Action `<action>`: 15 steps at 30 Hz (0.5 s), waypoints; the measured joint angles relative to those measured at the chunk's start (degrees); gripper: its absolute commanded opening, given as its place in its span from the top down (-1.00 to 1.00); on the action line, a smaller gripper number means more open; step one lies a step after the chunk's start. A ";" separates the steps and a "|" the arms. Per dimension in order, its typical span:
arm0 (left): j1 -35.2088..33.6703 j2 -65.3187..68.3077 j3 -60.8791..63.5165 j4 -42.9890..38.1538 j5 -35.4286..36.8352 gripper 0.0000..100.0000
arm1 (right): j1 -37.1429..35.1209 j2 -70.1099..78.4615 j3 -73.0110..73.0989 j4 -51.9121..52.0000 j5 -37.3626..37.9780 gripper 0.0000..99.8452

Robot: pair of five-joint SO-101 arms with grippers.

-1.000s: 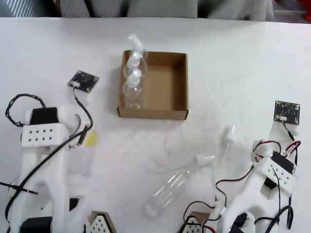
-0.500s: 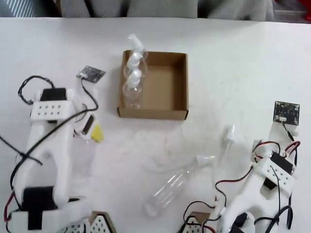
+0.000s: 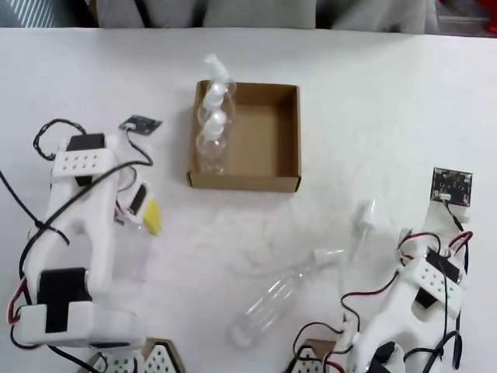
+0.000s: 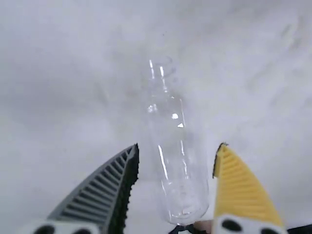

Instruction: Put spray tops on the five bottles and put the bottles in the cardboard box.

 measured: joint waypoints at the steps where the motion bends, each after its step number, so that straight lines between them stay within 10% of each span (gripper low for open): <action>1: 0.00 0.70 0.00 0.00 0.97 0.40 | -0.44 0.00 0.26 -0.26 0.00 0.66; 15: -0.26 10.20 -0.09 -5.10 9.14 0.32 | -1.49 0.00 0.44 -0.44 0.00 0.66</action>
